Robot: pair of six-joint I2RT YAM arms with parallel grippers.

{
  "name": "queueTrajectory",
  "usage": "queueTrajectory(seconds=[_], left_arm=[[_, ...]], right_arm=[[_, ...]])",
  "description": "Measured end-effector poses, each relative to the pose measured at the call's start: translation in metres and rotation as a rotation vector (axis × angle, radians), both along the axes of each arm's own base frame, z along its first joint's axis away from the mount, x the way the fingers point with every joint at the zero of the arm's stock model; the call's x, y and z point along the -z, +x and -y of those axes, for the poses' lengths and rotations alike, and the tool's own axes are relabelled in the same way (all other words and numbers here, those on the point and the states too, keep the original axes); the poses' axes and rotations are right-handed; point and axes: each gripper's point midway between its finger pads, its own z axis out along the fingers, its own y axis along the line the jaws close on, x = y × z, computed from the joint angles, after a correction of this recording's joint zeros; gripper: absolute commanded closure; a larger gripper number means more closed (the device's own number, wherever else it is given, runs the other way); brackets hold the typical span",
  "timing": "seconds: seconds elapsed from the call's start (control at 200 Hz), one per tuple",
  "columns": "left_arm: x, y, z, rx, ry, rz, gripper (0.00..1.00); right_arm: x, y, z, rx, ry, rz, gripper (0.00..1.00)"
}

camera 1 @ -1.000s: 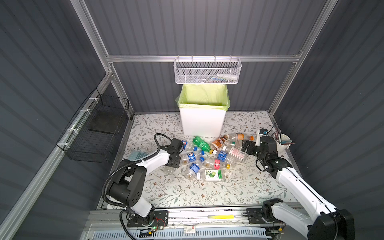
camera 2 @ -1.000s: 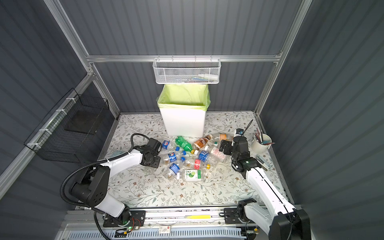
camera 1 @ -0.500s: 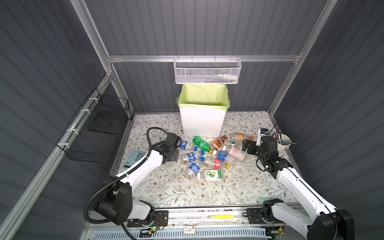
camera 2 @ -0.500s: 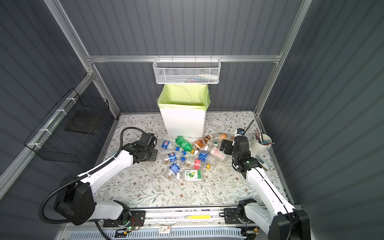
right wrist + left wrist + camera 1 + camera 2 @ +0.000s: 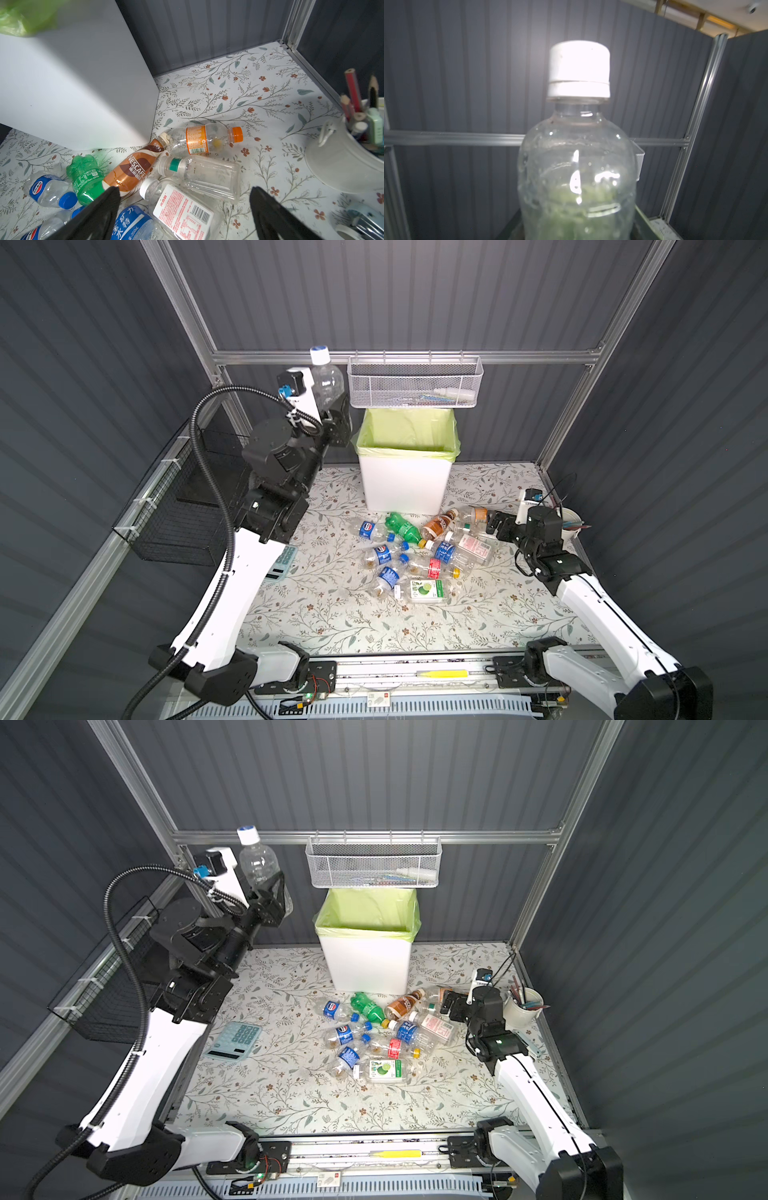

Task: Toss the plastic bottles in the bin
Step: 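Lift the clear white-capped bottle with the left gripper over the bin and release, then reach the right gripper into the pile and grasp the lime-labelled bottle while left gripper withdraws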

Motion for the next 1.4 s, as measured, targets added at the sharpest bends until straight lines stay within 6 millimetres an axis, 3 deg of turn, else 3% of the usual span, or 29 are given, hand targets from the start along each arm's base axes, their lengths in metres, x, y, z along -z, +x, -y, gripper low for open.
queueTrajectory(seconds=[0.065, 0.155, 0.22, 0.29, 0.36, 0.395, 0.485, 0.725, 0.835, 0.951, 1.141, 1.266, 1.401], left_arm=[[-0.002, 0.025, 0.021, 0.050, -0.022, 0.017, 0.39], [0.023, 0.078, 0.065, 0.145, -0.032, -0.037, 0.29], [0.073, 0.123, 0.099, 0.205, -0.019, -0.141, 0.13], [0.150, 0.160, 0.126, 0.240, 0.009, -0.306, 0.01], [0.219, 0.178, 0.137, 0.243, 0.041, -0.449, 0.00], [0.226, 0.179, 0.137, 0.240, 0.054, -0.443, 0.00], [0.217, 0.165, 0.131, 0.237, 0.058, -0.440, 0.00], [0.099, 0.087, 0.090, 0.229, -0.009, -0.198, 0.00], [0.077, 0.069, 0.079, 0.224, -0.024, -0.134, 0.00], [0.095, 0.069, 0.079, 0.219, -0.006, -0.164, 0.00], [0.167, 0.073, 0.080, 0.204, 0.055, -0.308, 0.00], [0.198, 0.062, 0.067, 0.164, 0.077, -0.370, 0.00], [0.223, 0.045, 0.043, 0.086, 0.091, -0.419, 0.00]], right_arm=[[-0.004, -0.001, 0.000, 0.001, 0.003, 0.012, 0.01], [-0.007, -0.002, 0.001, 0.000, 0.006, 0.021, 0.01], [-0.007, -0.002, 0.000, -0.003, 0.007, 0.022, 0.01], [-0.007, -0.002, 0.000, -0.006, 0.008, 0.021, 0.01], [-0.007, -0.002, -0.001, -0.010, 0.007, 0.021, 0.01], [-0.007, -0.002, -0.001, -0.012, 0.007, 0.021, 0.01], [-0.008, -0.003, -0.001, -0.014, 0.010, 0.024, 0.01], [-0.004, -0.002, -0.002, 0.002, 0.041, 0.006, 0.01], [0.005, -0.001, -0.003, 0.001, 0.047, -0.028, 0.01], [0.016, -0.001, -0.006, -0.011, 0.053, -0.074, 0.01], [0.025, -0.004, -0.020, -0.075, 0.047, -0.111, 0.01], [0.033, -0.008, -0.051, -0.202, -0.023, -0.150, 0.01], [0.041, -0.013, -0.103, -0.410, -0.144, -0.183, 0.01]])
